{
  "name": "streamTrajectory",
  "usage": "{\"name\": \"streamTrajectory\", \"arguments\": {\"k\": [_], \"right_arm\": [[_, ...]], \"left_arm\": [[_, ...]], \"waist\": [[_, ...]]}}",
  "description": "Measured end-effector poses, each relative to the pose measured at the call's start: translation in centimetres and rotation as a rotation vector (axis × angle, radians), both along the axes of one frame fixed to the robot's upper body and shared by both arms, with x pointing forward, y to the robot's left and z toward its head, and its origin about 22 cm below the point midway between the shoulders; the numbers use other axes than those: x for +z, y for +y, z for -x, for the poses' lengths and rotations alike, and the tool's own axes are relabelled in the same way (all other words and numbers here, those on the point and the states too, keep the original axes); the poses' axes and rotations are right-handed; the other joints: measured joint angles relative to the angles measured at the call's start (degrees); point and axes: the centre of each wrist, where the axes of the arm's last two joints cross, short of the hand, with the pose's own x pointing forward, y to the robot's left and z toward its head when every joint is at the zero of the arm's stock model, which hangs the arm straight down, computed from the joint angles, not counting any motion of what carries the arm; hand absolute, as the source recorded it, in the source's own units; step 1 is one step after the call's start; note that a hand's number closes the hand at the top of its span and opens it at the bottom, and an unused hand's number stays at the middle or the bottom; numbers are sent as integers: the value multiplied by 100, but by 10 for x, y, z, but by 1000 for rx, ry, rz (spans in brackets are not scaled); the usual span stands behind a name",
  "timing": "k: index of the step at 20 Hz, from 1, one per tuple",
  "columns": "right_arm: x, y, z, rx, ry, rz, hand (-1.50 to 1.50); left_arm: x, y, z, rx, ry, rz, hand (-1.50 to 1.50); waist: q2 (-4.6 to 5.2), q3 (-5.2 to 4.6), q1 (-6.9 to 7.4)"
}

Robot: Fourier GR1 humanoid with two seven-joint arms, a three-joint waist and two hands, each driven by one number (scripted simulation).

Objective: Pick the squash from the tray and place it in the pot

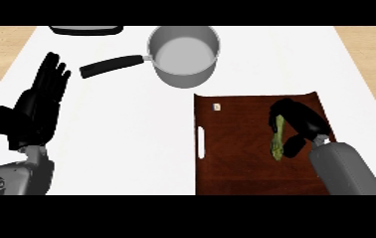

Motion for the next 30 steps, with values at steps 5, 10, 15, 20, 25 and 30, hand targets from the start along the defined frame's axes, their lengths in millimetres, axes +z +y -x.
{"name": "streamTrajectory", "arguments": {"k": [5, 10, 15, 20, 25, 30], "right_arm": [[4, 117, 9, 186, -20, 24, 150], [25, 204, 26, 320, -70, 8, 150], [51, 248, 48, 292, -164, -60, 150], [90, 270, 63, 151, -347, -216, 150], [129, 291, 72, 0, -535, -331, 150], [158, 312, 74, -102, -662, -378, 150]], "left_arm": [[3, -8, -5, -39, -5, 0, 0], [7, -23, -11, -112, -13, 1, 0], [8, -31, -17, -138, -9, -4, 0], [7, -33, -20, -133, 2, -2, 0], [5, -32, -23, -118, 10, -5, 0], [0, -30, -23, -99, 16, -6, 0]], "waist": [[1, -39, 192], [84, 29, 669], [84, 55, 779], [36, 60, 711], [11, 48, 607], [22, 39, 535]]}}
